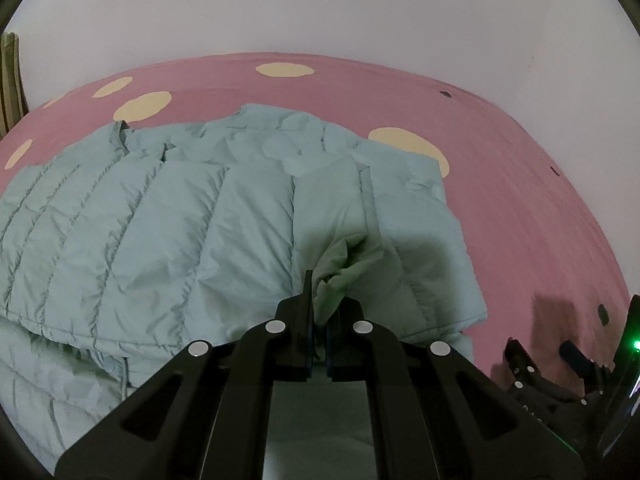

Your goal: Fold large clothes

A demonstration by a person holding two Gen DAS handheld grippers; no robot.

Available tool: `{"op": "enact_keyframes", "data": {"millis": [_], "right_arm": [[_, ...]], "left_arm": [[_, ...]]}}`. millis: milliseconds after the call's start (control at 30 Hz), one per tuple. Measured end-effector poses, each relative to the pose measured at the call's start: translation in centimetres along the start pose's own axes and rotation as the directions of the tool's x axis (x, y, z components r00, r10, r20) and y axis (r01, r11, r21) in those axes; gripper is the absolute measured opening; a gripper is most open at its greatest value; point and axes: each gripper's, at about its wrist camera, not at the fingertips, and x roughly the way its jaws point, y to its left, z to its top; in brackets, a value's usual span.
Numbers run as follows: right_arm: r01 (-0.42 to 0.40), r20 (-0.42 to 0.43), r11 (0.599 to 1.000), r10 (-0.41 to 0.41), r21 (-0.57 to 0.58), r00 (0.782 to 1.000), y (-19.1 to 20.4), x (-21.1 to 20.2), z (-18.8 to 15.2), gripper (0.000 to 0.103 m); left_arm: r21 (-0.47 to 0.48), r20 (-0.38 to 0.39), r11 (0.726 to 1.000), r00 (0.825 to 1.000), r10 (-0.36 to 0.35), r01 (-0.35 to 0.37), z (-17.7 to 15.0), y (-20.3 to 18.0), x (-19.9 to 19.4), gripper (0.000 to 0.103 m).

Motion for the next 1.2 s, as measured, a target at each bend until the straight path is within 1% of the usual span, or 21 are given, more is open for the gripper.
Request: {"op": "enact_keyframes", "data": {"millis": [300, 633, 767, 800, 900, 967, 1033, 1100, 1167, 1200], "right_arm": [[0.000, 0.000, 1.000, 0.000, 0.000, 1.000, 0.0, 0.0, 0.0, 0.090], [-0.001, 0.000, 1.000, 0.001, 0.000, 1.000, 0.0, 0.0, 0.0, 0.090], [-0.001, 0.000, 1.000, 0.001, 0.000, 1.000, 0.0, 0.0, 0.0, 0.090], [-0.001, 0.000, 1.000, 0.001, 0.000, 1.000, 0.0, 0.0, 0.0, 0.090], [-0.001, 0.000, 1.000, 0.001, 0.000, 1.000, 0.0, 0.0, 0.0, 0.090], [-0.001, 0.000, 1.000, 0.001, -0.001, 1.000, 0.0, 0.0, 0.0, 0.090], [-0.001, 0.000, 1.000, 0.001, -0.001, 1.000, 0.0, 0.1, 0.0, 0.090], [-0.003, 0.001, 1.000, 0.003, 0.002, 1.000, -0.1, 0.0, 0.0, 0.090], [-0.006, 0.001, 1.000, 0.006, 0.004, 1.000, -0.1, 0.1, 0.1, 0.090], [-0.007, 0.001, 1.000, 0.007, 0.004, 1.000, -0.1, 0.2, 0.1, 0.090]], "left_arm": [[0.013, -0.019, 1.000, 1.000, 0.024, -0.024, -0.5, -0.7, 0.7, 0.004], [0.018, -0.032, 0.999, 0.999, 0.033, -0.032, -0.6, -1.0, 0.9, 0.005], [0.013, -0.036, 1.000, 0.999, 0.022, -0.022, -0.7, -1.1, 0.4, 0.015], [0.012, -0.039, 1.000, 0.999, 0.017, -0.017, -0.8, -1.2, 0.1, 0.019], [0.004, -0.040, 1.000, 0.999, -0.003, 0.004, -0.9, -1.2, -1.1, 0.039], [0.001, -0.035, 1.000, 0.999, -0.014, 0.014, -1.0, -1.2, -2.1, 0.043], [-0.001, -0.035, 0.999, 0.999, -0.036, 0.036, -1.1, -1.0, -3.4, 0.050], [-0.001, -0.015, 0.999, 0.999, -0.049, 0.049, -1.4, -0.1, -5.3, 0.051], [-0.003, 0.007, 0.999, 0.999, -0.040, 0.040, -1.7, 1.1, -6.7, 0.054], [-0.007, 0.016, 1.000, 0.999, -0.029, 0.029, -1.8, 1.9, -7.3, 0.057]]}}
